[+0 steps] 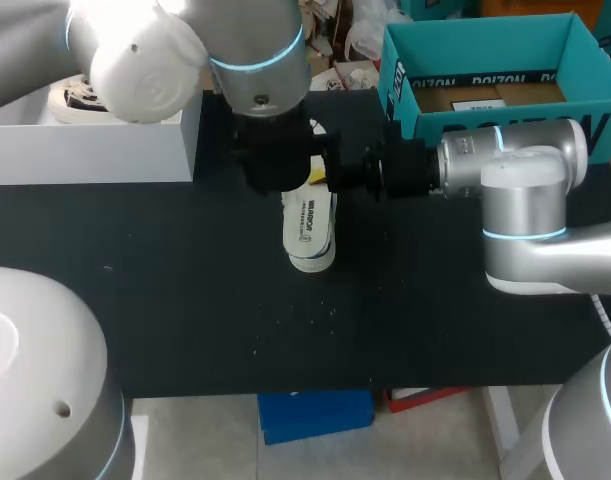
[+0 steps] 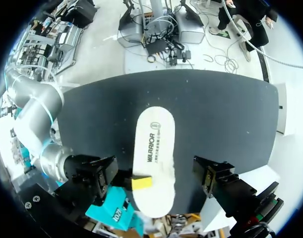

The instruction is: Take the shoe out of the shoebox, open the shoe tongue, remove and reinsert the insole, then place the shoe into the shoebox

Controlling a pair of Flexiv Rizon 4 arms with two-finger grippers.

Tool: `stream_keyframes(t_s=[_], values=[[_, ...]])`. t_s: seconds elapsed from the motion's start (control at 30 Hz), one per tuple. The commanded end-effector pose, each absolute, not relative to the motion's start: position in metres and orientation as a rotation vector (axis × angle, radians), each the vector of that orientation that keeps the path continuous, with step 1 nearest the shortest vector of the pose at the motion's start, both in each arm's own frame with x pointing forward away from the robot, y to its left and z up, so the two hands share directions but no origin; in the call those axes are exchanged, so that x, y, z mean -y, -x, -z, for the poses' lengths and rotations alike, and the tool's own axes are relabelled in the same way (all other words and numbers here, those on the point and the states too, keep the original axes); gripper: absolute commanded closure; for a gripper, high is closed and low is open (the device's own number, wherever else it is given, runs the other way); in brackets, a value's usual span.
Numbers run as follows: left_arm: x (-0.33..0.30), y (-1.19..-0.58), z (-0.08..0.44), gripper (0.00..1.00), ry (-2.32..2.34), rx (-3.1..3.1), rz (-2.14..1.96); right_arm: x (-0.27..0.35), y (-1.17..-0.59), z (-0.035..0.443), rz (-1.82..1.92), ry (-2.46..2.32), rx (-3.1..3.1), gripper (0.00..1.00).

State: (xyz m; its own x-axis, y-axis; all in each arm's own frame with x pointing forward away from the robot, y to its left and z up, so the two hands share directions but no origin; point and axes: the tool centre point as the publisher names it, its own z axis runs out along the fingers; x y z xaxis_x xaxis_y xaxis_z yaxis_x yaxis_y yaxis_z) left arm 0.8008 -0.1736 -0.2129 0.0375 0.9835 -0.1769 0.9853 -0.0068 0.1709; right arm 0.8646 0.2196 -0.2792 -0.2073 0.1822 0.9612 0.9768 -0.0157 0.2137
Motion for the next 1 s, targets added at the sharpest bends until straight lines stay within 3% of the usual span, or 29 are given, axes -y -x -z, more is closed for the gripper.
stream_keyframes(t_s=[0.03, 0.33, 0.9, 1.0], values=[[0.165, -0.786, 0.222, 0.0, -2.023, -1.963, 0.077, -0.221, -0.864, 0.279, 1.303, 1.266, 1.487, 1.0], [0.145, -0.764, 0.214, 0.0, -1.473, -1.544, 0.529, -0.221, -0.864, 0.279, 1.303, 1.266, 1.487, 1.0], [0.147, -0.76, 0.215, 0.0, -1.543, -1.493, 0.471, -0.221, -0.864, 0.279, 1.303, 1.266, 1.487, 1.0], [0.15, -0.763, 0.215, 0.0, -1.378, -1.338, 0.802, -0.221, -0.864, 0.279, 1.303, 1.266, 1.487, 1.0]])
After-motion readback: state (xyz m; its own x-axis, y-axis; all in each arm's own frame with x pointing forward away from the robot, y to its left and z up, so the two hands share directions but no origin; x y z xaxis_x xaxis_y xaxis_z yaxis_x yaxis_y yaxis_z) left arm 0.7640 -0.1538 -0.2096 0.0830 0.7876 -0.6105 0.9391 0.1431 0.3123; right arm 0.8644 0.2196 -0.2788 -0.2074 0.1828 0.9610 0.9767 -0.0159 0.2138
